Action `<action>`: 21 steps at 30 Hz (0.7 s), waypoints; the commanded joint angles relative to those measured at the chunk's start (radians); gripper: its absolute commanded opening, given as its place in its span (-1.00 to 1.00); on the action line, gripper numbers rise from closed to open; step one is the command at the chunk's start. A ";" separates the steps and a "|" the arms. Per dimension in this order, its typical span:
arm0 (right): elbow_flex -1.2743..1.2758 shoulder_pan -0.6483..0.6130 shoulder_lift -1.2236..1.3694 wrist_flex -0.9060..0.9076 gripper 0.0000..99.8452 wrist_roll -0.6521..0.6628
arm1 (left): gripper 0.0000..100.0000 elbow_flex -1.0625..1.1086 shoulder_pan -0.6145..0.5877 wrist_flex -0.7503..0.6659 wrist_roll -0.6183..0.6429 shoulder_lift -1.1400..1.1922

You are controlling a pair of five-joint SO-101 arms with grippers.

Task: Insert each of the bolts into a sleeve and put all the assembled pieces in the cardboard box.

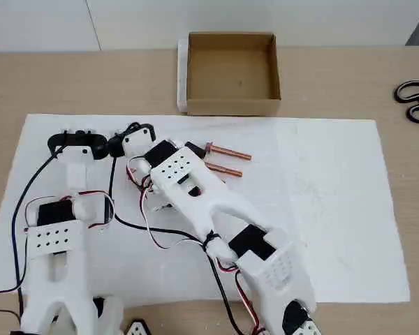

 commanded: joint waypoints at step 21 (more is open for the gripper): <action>-0.328 0.087 -0.007 0.268 -0.82 0.086 | -0.75 0.001 0.005 -0.020 -0.005 -0.006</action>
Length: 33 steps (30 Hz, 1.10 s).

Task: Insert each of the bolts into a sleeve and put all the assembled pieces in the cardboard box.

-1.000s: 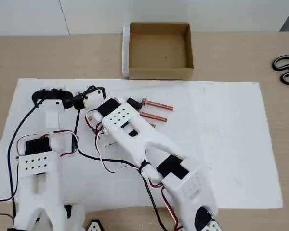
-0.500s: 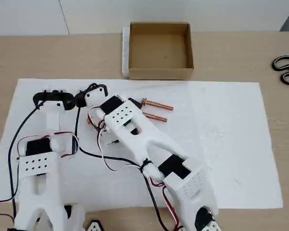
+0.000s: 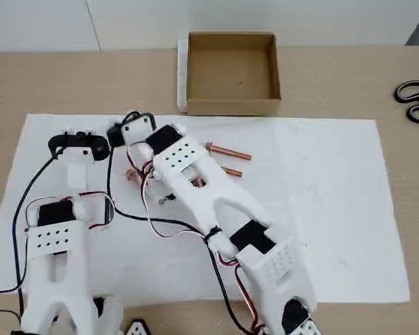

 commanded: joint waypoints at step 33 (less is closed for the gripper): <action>0.525 0.593 -0.449 -0.021 -0.97 0.057 | -0.75 -0.031 0.006 -0.026 -0.003 0.000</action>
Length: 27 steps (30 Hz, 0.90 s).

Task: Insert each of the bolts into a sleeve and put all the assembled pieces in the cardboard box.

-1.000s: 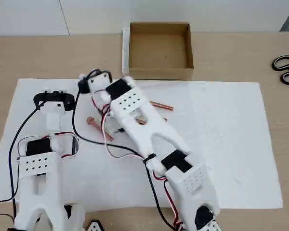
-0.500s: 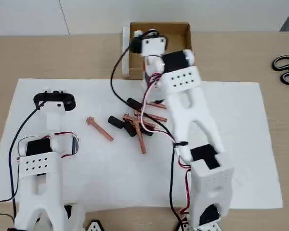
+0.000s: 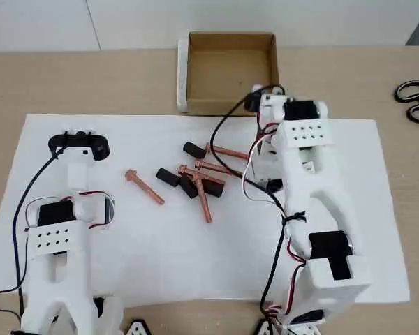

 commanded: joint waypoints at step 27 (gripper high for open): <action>0.230 -0.065 -0.061 -0.217 -0.70 0.021 | -0.75 -0.028 0.006 -0.014 0.002 0.000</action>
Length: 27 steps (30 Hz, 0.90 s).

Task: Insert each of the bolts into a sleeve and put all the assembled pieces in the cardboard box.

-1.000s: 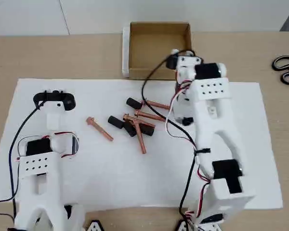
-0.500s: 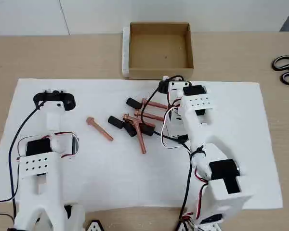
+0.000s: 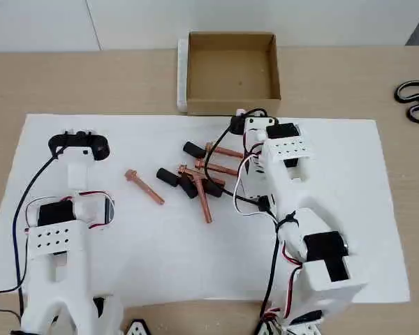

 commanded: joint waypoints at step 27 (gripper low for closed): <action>-0.005 -0.028 0.077 -0.068 -0.70 0.006 | -0.75 -0.028 0.006 -0.014 0.002 0.000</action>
